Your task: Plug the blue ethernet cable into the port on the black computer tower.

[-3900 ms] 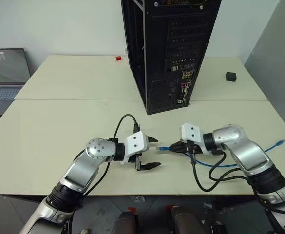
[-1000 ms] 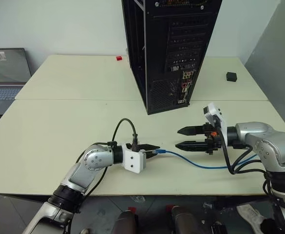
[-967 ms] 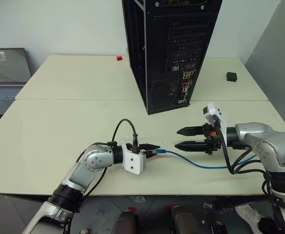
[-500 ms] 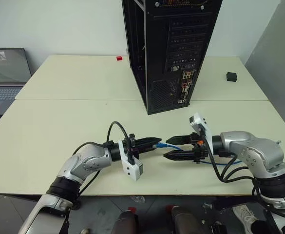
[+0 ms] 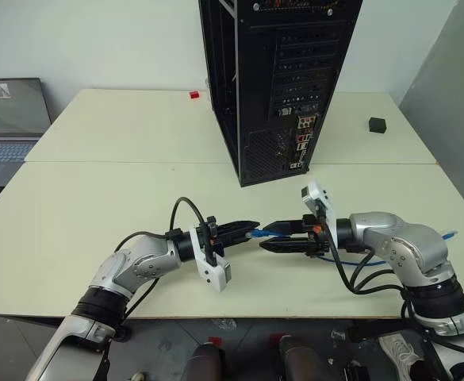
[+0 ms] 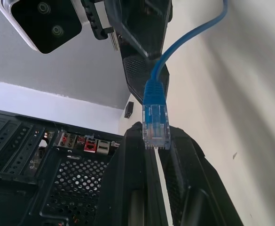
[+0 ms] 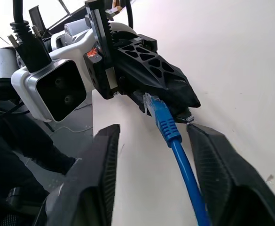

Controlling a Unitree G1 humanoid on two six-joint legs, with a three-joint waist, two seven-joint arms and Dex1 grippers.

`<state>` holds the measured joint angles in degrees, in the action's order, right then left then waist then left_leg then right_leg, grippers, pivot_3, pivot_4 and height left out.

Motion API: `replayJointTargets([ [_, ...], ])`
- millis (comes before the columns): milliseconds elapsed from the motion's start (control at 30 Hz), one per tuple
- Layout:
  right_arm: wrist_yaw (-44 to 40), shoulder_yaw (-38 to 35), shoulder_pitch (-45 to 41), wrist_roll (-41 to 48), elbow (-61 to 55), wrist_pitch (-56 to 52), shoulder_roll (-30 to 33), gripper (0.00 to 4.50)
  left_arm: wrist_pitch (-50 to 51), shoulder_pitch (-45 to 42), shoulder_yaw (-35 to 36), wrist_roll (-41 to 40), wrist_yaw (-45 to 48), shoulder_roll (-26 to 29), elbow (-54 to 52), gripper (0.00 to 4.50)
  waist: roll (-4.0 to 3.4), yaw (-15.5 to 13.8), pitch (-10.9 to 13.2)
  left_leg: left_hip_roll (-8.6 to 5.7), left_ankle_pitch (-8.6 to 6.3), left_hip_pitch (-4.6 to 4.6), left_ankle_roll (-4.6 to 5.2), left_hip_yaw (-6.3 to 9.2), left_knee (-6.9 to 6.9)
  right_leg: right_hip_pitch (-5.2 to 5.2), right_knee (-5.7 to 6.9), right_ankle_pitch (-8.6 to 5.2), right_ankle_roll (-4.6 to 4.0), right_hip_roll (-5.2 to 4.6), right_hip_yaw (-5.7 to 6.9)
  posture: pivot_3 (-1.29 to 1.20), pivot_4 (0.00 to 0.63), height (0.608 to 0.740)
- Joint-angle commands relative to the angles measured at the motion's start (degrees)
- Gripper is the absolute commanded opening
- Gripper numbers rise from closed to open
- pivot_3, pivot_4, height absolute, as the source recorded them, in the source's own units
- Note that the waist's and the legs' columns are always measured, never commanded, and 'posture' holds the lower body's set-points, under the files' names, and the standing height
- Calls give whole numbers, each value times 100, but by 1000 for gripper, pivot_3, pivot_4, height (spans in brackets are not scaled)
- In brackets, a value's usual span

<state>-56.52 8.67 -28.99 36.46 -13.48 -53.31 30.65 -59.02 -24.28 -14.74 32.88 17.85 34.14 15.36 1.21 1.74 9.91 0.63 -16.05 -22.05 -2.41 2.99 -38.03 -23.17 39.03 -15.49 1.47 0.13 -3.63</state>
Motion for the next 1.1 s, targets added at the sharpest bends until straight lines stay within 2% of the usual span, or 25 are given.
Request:
replayJointTargets([
  [33,80,-30,-121,20,-62,101,-77,1396,-19,-85,19,5,-127,49,-118,219,0,1,0,0,0,0,0,0,0,0,0,0,0,0,0,0,150,740],
  [67,86,-30,-120,26,-58,101,-81,1355,-21,-86,14,6,-131,50,-117,219,0,0,0,0,0,0,0,0,0,0,0,0,0,-1,0,0,150,740],
  [233,111,-38,-121,51,-22,91,-114,99,-14,-97,-6,6,-158,40,-100,217,0,0,0,0,0,0,0,0,0,0,0,0,0,-1,0,0,150,740],
  [433,85,-50,-134,78,17,55,-109,6,-74,-99,-69,18,-147,78,-89,216,0,0,0,0,0,0,0,0,0,0,0,0,0,-1,0,0,150,740],
  [600,-53,-40,-196,108,67,-8,10,4,-199,-153,-185,-337,-12,117,-49,215,0,1,0,0,0,0,0,0,0,0,1,0,0,-1,0,0,150,740],
  [667,-102,-25,-208,118,74,-20,78,3,-199,-194,-193,-479,32,125,-9,915,0,-1,0,0,0,0,0,1,0,0,1,0,0,-1,2,0,150,740],
  [867,-216,-79,-253,170,51,-47,298,2,-186,-304,-337,-1100,408,221,154,1968,0,2,0,-1,0,-1,0,2,0,0,0,0,0,-4,2,0,150,740],
  [1000,-155,-226,-224,181,-26,-12,461,1,-180,-321,-329,-1164,502,270,186,2951,0,5,0,0,0,-1,0,2,0,0,1,0,0,-2,2,0,150,740],
  [1033,-88,-334,-204,159,-36,25,516,1,123,-242,-336,-1513,657,236,166,3188,0,2,0,-1,0,-1,0,2,0,0,0,0,0,-3,2,0,150,740],
  [1100,134,-499,-182,23,-22,151,568,1,578,-123,-351,-1996,918,184,119,3197,0,0,0,-3,0,-2,0,2,0,0,0,0,0,-3,2,0,150,740],
])
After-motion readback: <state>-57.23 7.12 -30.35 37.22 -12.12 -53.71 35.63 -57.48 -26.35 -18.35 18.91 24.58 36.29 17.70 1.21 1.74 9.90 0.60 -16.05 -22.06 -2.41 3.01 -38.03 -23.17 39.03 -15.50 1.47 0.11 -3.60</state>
